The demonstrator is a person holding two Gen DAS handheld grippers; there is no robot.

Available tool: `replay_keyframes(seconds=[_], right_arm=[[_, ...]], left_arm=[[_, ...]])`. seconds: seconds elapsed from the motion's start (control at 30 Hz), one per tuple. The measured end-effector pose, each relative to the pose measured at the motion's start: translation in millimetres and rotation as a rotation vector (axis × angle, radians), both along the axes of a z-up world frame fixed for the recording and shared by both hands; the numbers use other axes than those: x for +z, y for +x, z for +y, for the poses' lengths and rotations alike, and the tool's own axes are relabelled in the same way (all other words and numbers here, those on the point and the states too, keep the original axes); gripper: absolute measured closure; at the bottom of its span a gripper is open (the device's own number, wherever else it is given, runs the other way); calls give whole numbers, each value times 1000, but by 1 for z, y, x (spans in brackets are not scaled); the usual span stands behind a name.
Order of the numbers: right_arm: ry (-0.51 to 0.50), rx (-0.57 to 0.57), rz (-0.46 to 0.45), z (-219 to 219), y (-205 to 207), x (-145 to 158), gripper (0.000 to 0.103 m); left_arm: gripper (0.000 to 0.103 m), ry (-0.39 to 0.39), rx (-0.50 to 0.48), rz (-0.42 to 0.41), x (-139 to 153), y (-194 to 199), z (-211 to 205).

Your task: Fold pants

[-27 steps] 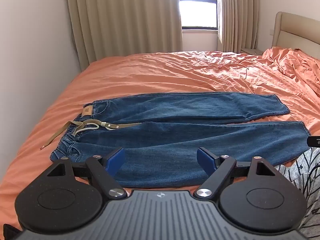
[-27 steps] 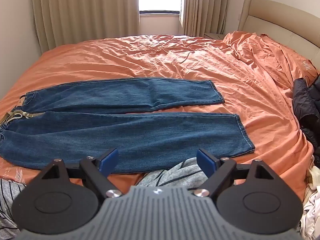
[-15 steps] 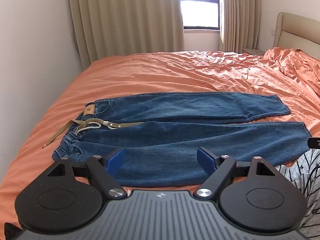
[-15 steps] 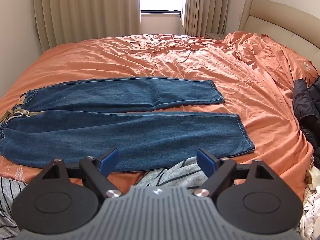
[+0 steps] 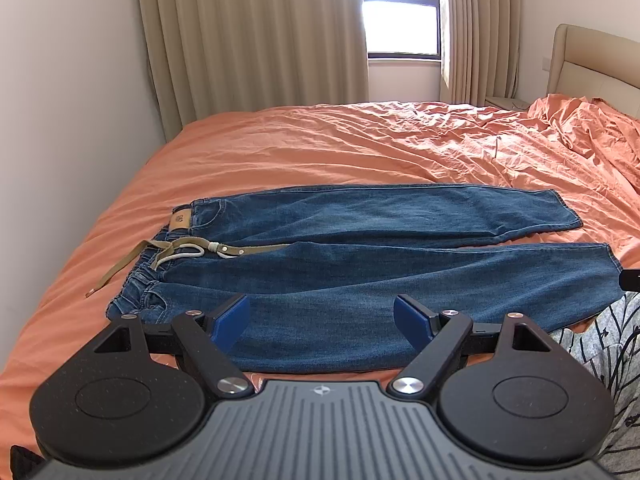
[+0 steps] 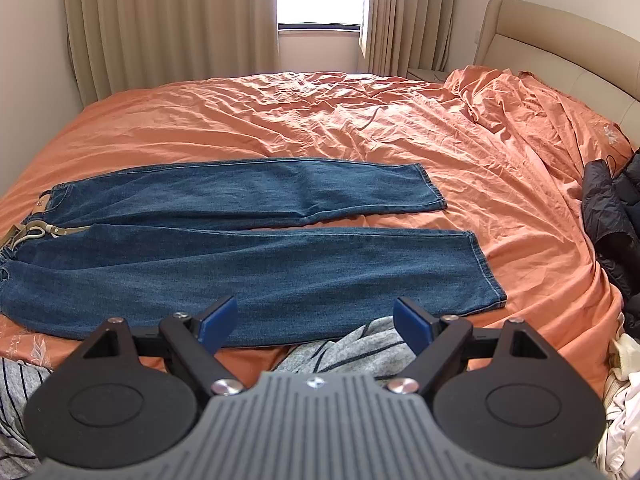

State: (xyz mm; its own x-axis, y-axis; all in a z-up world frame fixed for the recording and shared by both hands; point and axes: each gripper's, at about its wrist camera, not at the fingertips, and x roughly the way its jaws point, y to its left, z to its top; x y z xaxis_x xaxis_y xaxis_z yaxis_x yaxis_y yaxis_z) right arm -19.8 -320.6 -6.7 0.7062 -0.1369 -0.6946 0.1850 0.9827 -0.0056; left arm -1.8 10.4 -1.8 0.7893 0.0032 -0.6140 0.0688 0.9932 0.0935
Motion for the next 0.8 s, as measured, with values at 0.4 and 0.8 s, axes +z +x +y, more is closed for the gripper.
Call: replay_keyframes(seconds=[0.4,0.8], right_arm=[[-10,8,-10,5,-4,5,21],[-14,23,-12,7,-5,6,21]], left_arm=[[8,-3,2,-1,4,-1,8],[8,-4,3,-5,5,-2,7]])
